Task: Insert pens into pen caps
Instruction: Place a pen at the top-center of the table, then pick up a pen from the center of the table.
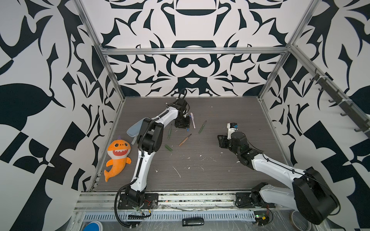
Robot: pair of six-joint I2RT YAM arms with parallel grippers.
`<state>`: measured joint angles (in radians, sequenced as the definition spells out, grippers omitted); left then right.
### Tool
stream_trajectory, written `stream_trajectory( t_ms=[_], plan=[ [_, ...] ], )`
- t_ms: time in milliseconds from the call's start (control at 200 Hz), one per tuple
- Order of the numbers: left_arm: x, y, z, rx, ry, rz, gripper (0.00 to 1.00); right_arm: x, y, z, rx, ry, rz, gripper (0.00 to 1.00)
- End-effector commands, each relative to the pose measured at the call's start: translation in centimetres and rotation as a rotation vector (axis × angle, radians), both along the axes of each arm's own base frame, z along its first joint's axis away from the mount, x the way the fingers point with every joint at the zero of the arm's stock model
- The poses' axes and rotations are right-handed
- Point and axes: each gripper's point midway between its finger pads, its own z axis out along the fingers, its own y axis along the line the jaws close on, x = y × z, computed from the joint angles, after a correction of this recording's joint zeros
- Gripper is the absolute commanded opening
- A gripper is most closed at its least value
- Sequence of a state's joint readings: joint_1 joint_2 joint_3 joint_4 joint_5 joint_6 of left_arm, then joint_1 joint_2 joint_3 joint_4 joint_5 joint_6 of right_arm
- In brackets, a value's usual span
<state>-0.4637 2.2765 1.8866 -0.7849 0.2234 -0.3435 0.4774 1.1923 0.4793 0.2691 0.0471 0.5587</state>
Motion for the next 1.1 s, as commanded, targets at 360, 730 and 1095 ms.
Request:
stream_trajectory(
  t_ms=[360,730,1095],
  plan=[
    [-9.1,2.7,4.4,0.111,-0.227,-0.183,0.46,0.5,1.6,1.8,-0.033,-0.06,0.031,0.28],
    [-11.4,2.7,-0.6,0.303,-0.17,-0.338,0.44,0.4,1.4,1.7,-0.143,-0.093,-0.002,0.28],
    [-11.0,3.4,-3.0,0.381,-0.139,-0.359,0.37,0.4,1.7,1.4,-0.148,-0.078,0.016,0.27]
  ],
)
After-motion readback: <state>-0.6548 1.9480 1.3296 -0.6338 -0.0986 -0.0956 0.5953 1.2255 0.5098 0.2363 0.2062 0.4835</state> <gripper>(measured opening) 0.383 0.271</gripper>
